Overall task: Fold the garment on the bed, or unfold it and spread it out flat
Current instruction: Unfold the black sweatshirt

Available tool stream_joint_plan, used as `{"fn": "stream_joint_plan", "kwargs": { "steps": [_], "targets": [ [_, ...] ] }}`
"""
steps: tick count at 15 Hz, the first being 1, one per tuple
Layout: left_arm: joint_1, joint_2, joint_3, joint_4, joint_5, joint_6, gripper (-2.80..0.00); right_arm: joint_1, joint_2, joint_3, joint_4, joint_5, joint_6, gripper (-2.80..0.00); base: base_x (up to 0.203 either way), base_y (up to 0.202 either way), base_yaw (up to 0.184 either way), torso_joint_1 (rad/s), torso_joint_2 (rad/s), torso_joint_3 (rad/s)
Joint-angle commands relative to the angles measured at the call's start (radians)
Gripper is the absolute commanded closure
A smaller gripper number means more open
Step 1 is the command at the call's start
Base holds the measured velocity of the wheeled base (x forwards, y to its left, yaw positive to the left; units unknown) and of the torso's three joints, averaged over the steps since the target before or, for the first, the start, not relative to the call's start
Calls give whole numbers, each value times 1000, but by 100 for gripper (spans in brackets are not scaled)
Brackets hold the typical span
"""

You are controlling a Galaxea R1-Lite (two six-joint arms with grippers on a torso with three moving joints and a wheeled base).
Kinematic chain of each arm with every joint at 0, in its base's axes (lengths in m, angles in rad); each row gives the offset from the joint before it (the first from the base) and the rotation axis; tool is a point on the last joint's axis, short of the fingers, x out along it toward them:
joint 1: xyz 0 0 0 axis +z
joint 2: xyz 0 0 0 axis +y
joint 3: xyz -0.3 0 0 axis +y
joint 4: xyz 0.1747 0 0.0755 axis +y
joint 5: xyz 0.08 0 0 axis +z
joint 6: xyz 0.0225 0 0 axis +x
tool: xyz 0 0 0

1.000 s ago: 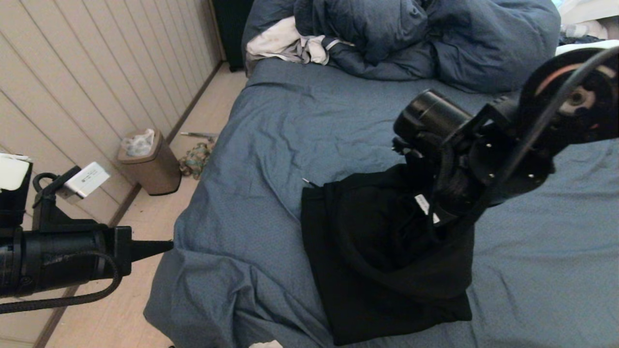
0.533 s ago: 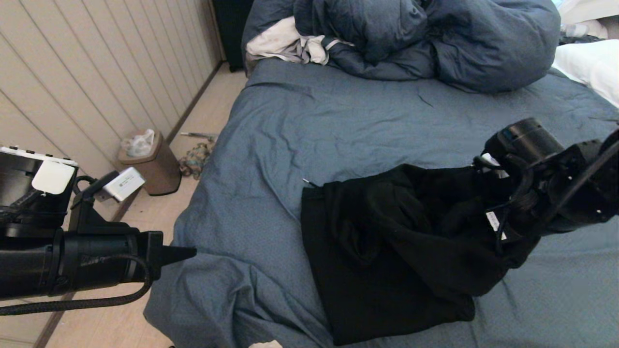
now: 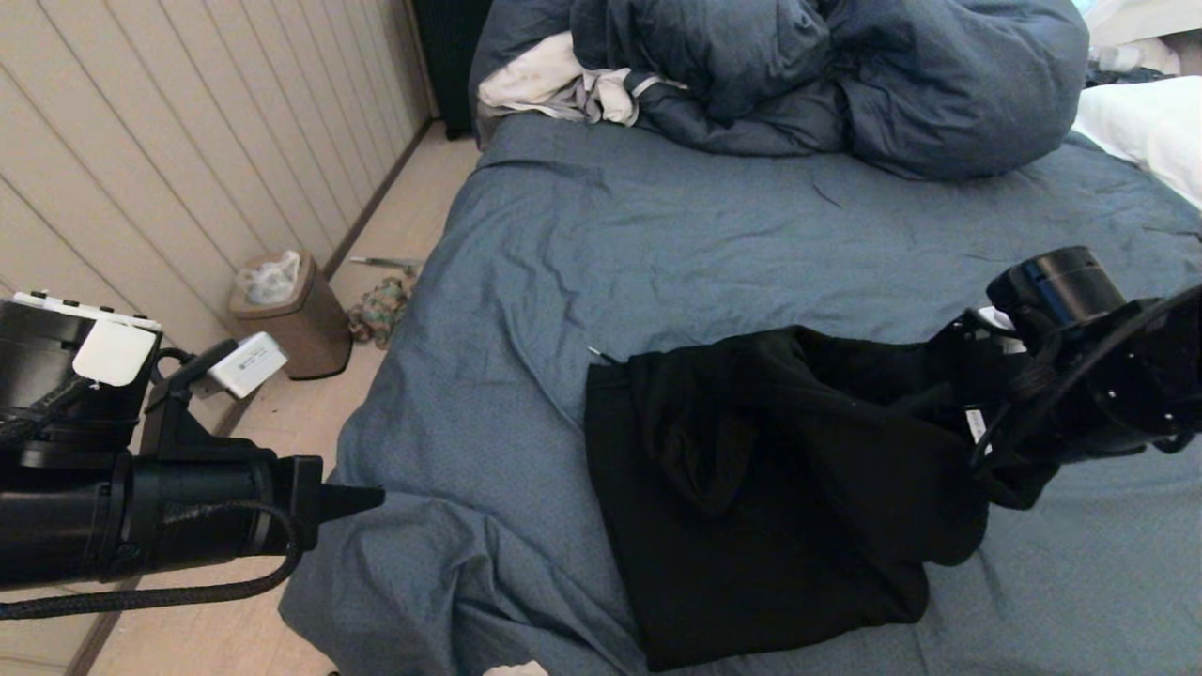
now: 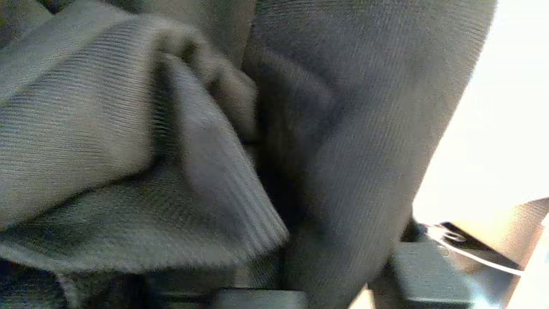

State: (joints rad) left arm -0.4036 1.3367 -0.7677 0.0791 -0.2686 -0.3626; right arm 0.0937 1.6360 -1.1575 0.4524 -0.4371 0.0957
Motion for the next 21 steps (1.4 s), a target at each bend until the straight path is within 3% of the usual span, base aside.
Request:
{"fn": "stream_joint_plan", "kwargs": {
  "steps": [1,4,10,12,14,15,18,21],
  "targets": [
    [0,-1,-2,1,-1,-3,0,-9,0,1,-41,19,7,-280,0,0,0,0,0,0],
    [-12,-1,1,1,-1,-3,0,-52,-64,2,-152,69,39,-280,0,0,0,0,0,0],
    [-30,-2,-9,1,-1,-6,0,-191,-257,-77,-172,119,63,-280,0,0,0,0,0,0],
    [-32,-5,-7,1,-1,-9,0,-188,-357,-81,-165,163,62,-280,0,0,0,0,0,0],
    [-32,-10,-5,1,0,-13,0,-110,-396,-79,-162,183,70,-280,0,0,0,0,0,0],
    [-31,-10,-5,1,0,-13,0,-64,-404,-86,-159,180,75,0,0,0,0,0,0,0],
    [-61,2,-9,1,6,-13,0,48,-397,-75,-64,191,88,0,0,0,0,0,0,0],
    [-148,71,-46,8,7,-58,0,160,-336,-61,-63,255,197,0,0,0,0,0,0,0]
  ]
}}
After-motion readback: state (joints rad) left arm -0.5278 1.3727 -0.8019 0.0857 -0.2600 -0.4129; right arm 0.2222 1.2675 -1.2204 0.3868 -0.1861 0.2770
